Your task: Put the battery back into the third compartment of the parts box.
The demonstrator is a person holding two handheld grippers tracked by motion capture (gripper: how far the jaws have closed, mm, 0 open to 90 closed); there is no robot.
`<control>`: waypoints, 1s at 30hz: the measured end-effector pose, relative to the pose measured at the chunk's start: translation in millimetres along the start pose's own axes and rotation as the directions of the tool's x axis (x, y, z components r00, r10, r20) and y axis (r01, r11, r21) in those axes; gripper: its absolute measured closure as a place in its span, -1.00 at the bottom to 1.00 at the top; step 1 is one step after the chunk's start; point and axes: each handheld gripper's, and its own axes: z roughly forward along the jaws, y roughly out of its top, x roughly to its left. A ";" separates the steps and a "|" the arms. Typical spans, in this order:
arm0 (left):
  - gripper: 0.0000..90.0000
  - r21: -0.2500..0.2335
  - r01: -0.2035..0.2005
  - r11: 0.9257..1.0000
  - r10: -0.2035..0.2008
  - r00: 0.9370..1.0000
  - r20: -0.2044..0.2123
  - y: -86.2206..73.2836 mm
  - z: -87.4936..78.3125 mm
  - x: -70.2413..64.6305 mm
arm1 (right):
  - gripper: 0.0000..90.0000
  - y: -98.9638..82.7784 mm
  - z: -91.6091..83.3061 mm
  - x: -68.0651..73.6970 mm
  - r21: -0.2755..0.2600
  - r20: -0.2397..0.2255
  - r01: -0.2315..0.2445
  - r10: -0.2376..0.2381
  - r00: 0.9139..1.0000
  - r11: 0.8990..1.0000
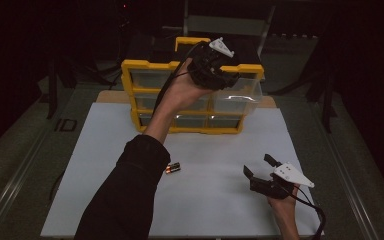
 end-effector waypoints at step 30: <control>-0.81 0.043 0.123 0.991 -0.120 0.991 -0.063 -35.0 -12.7 21.7 | -0.74 -0.1 -0.2 -0.9 0.000 0.005 -0.002 0.002 1.000 1.000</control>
